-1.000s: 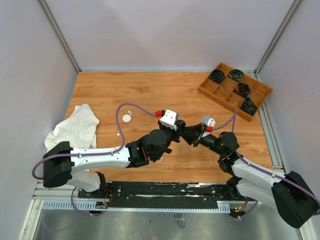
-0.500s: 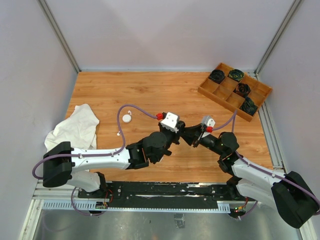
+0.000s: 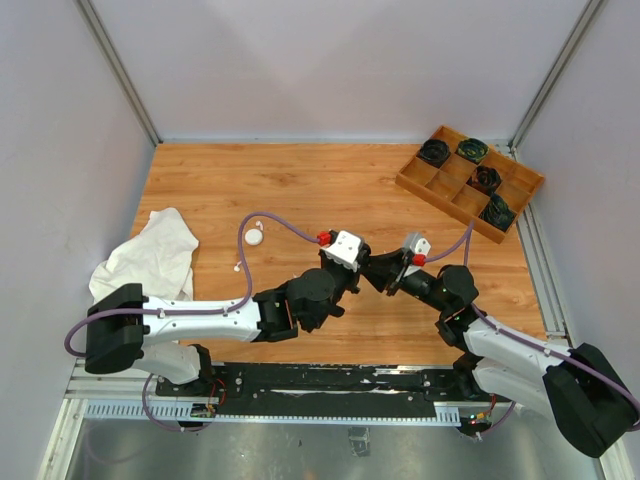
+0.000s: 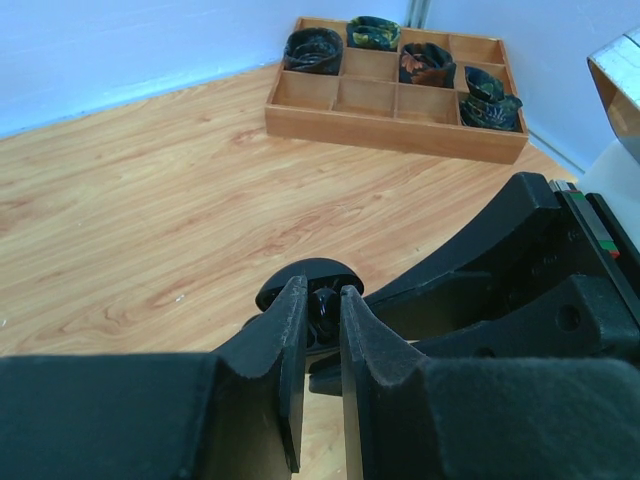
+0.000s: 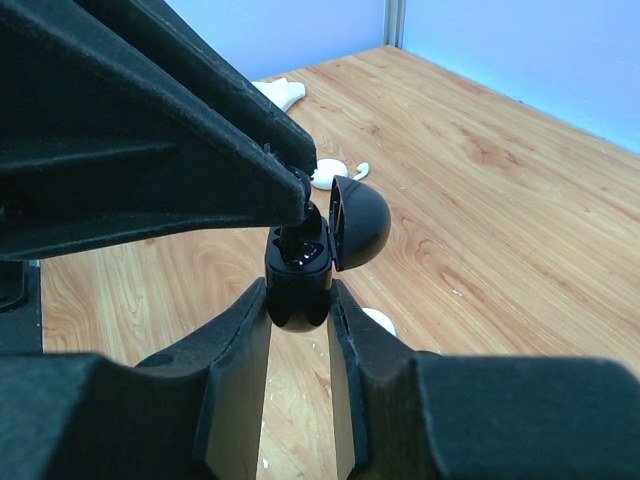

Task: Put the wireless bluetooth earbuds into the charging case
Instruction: Place the earbud in the charging case.

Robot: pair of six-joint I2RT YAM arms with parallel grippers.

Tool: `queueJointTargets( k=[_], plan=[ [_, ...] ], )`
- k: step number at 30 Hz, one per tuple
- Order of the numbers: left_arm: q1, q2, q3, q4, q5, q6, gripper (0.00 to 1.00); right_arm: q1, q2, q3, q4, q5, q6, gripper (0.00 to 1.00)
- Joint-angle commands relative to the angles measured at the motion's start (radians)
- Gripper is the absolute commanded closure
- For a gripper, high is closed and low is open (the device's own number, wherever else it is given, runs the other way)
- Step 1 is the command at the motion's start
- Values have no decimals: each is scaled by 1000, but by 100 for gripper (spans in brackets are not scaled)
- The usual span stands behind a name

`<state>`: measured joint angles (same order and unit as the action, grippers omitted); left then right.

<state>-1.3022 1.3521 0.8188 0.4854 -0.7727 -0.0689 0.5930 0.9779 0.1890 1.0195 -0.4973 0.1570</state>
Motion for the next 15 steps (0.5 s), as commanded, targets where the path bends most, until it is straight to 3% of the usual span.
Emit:
queueJointTargets(
  k=[1,15],
  plan=[
    [-23,1,-15,2,-23,13,84,8,-25,-8,55,13,4,99],
    [-28,15,-11,-16,-9,-56,84,9,-32,-6,50,10,5,99]
  ],
)
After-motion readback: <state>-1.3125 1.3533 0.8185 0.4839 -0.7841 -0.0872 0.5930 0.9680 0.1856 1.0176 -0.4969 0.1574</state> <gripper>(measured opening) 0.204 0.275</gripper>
